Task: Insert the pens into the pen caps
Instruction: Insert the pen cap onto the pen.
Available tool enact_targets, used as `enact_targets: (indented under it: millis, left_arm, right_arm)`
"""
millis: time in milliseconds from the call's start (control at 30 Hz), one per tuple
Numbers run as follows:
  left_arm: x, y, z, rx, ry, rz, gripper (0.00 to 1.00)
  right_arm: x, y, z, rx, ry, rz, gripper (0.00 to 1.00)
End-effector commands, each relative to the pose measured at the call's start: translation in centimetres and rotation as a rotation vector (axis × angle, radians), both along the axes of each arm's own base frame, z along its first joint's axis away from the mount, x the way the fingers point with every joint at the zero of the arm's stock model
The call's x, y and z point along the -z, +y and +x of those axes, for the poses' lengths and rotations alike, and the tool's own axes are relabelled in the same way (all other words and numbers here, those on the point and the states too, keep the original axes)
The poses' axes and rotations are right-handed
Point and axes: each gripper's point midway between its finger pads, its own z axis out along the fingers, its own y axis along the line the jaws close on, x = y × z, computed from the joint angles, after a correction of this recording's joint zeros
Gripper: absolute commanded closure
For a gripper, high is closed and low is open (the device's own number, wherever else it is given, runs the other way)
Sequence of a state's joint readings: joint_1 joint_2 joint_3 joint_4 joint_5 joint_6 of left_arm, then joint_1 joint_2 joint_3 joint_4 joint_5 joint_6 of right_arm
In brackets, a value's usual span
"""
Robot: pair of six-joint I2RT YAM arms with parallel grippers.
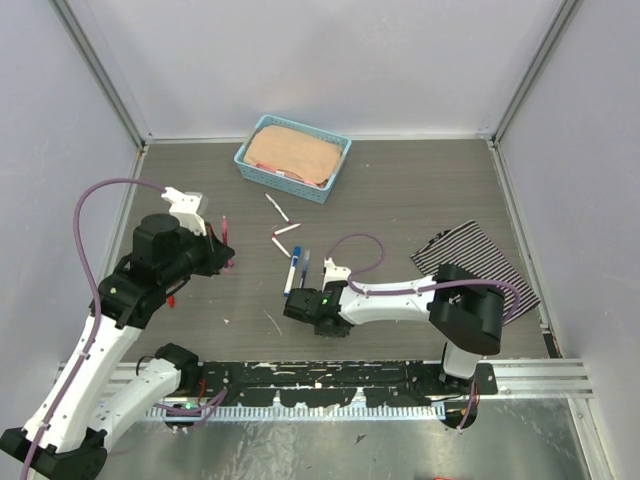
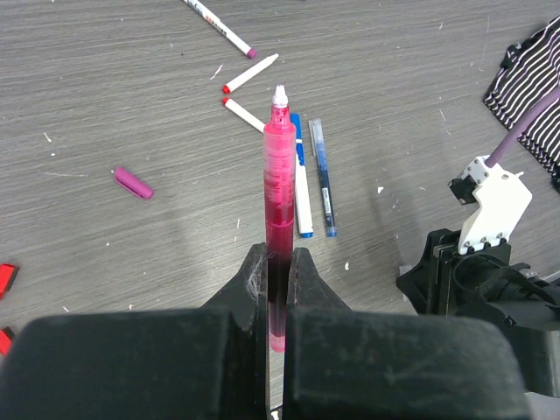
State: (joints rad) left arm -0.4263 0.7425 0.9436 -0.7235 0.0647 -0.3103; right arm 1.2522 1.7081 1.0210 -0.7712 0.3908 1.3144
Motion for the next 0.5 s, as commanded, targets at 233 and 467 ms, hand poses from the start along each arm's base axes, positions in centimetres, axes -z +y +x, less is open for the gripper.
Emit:
enact_targets:
  millis: [233,467]
  left_arm:
    - [-0.7,-0.1,0.4,0.004,-0.032,0.001,1.00]
    - [-0.7,-0.3,0.5,0.006,-0.027,-0.005,1.00]
  right_arm:
    - [-1.5,0.7,2.6,-0.257,-0.058,-0.071,0.73]
    - [-1.9,-1.2,6.1,-0.357,-0.053,-0.066,0.73]
